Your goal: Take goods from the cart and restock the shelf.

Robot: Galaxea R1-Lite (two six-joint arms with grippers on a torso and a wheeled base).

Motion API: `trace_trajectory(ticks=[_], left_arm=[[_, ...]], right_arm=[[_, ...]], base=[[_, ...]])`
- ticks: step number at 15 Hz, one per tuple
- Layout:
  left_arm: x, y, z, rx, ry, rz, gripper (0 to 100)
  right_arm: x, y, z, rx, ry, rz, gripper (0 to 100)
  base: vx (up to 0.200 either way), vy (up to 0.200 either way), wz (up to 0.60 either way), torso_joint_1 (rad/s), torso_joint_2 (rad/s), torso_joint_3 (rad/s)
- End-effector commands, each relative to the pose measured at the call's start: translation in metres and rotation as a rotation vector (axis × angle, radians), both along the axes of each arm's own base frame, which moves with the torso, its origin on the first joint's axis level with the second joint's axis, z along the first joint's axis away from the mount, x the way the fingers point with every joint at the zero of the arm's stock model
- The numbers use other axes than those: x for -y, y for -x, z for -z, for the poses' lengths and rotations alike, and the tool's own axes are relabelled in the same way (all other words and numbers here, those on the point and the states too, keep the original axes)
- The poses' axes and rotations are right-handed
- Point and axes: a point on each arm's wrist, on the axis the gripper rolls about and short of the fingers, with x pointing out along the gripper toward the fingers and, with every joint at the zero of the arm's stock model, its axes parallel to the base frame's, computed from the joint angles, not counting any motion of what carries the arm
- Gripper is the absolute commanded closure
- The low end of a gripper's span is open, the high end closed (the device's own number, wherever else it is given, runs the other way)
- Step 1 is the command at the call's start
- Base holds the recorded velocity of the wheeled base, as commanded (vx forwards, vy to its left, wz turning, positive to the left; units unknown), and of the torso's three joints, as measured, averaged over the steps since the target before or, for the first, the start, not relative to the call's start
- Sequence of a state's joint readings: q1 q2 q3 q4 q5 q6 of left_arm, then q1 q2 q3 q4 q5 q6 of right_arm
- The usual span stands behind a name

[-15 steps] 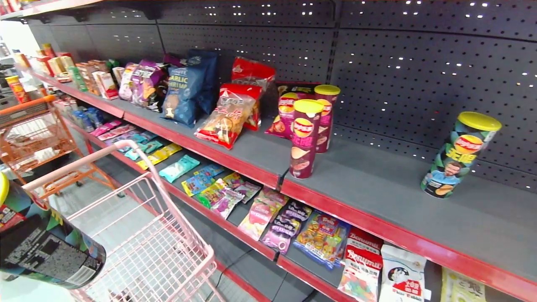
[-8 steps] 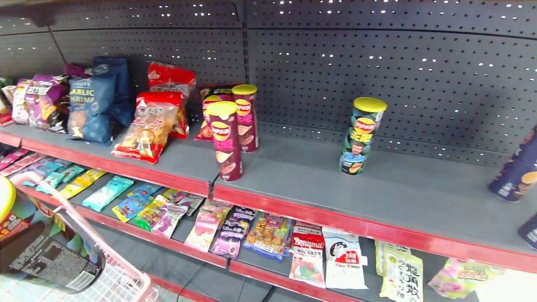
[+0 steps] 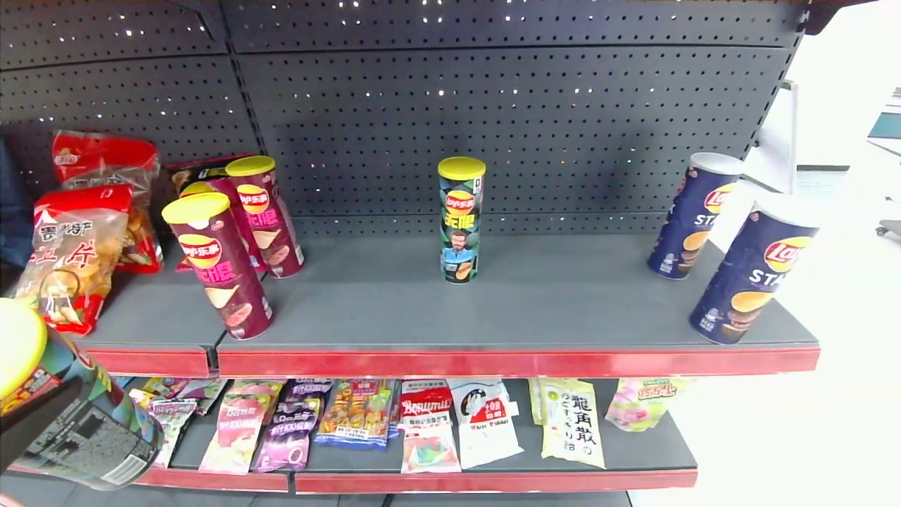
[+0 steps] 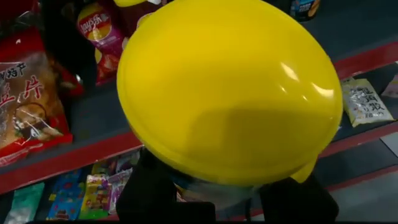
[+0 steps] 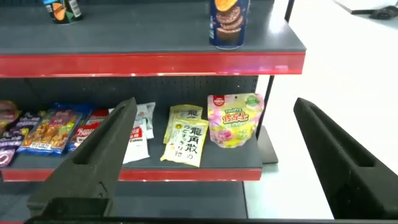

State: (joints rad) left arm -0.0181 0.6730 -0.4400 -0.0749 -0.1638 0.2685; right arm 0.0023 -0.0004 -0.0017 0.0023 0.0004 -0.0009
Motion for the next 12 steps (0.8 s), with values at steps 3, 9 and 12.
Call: trace_trajectory(ticks=[3, 9, 12], left_arm=[[0.000, 0.001, 0.001, 0.002, 0.000, 0.001, 100], [0.000, 0.007, 0.002, 0.027, -0.020, 0.005, 100], [0.000, 0.021, 0.004, 0.073, -0.019, 0.019, 100]], right_arm=[[0.000, 0.000, 0.000, 0.000, 0.001, -0.002, 0], [0.000, 0.000, 0.000, -0.001, 0.001, -0.002, 0], [0.000, 0.000, 0.000, 0.000, 0.002, -0.003, 0]], base=[[0.000, 0.000, 0.00, 0.000, 0.00, 0.000], [0.133, 0.000, 0.00, -0.005, 0.00, 0.003], [0.000, 0.000, 0.00, 0.000, 0.00, 0.000]])
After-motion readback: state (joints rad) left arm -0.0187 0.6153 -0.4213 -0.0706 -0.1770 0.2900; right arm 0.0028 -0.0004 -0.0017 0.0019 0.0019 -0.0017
